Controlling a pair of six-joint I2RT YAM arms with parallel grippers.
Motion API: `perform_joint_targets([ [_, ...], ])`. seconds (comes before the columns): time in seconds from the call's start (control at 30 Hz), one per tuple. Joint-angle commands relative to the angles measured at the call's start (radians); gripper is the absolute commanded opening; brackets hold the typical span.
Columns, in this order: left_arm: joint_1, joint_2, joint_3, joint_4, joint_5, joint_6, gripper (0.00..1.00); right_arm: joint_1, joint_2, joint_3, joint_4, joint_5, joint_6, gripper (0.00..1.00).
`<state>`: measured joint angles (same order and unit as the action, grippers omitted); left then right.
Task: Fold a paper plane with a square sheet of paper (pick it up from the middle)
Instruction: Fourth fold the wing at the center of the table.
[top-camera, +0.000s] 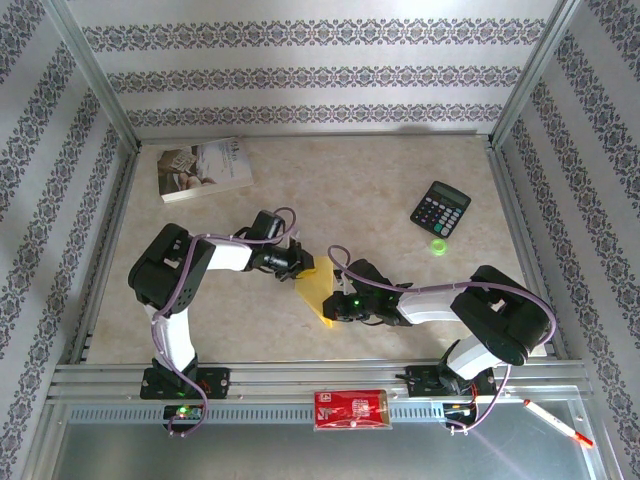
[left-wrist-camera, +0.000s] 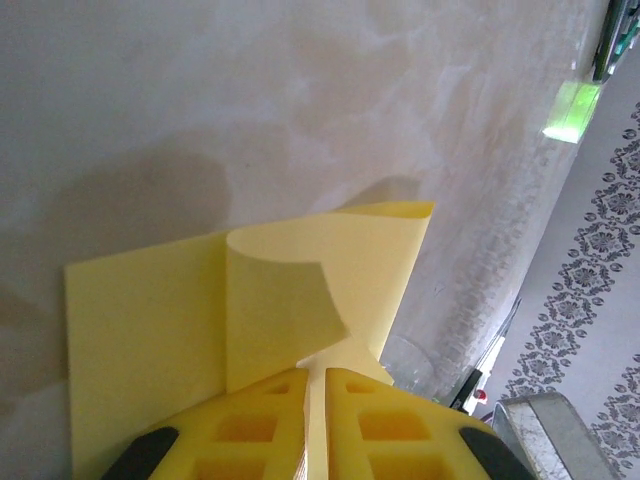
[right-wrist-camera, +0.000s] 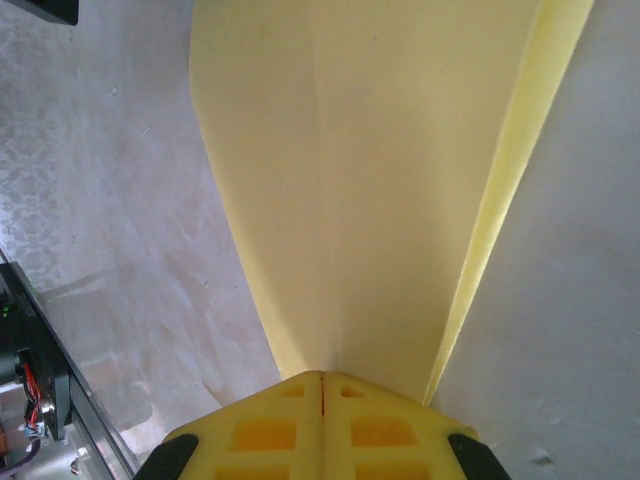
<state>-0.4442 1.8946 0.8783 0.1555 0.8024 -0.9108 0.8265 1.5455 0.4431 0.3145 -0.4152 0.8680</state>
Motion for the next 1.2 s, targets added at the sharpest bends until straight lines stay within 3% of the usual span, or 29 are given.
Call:
perform_joint_targets([
  [0.0, 0.068, 0.051, 0.041, -0.014, -0.149, 0.045, 0.13, 0.010, 0.098, -0.062, -0.249, 0.050, -0.015, 0.00],
  [0.4, 0.087, -0.032, 0.037, -0.015, -0.157, 0.046, 0.16, 0.009, 0.087, -0.053, -0.258, 0.052, -0.020, 0.00],
  [0.73, -0.051, -0.216, -0.108, 0.009, -0.154, 0.012, 0.19, 0.008, 0.110, -0.039, -0.258, 0.050, -0.031, 0.00],
  [0.9, -0.081, -0.128, -0.042, 0.000, -0.140, 0.031, 0.19, 0.008, 0.106, -0.035, -0.259, 0.050, -0.036, 0.00],
  [1.17, -0.082, -0.023, 0.037, -0.059, -0.167, 0.107, 0.07, 0.008, 0.026, 0.000, -0.269, 0.025, -0.062, 0.00],
])
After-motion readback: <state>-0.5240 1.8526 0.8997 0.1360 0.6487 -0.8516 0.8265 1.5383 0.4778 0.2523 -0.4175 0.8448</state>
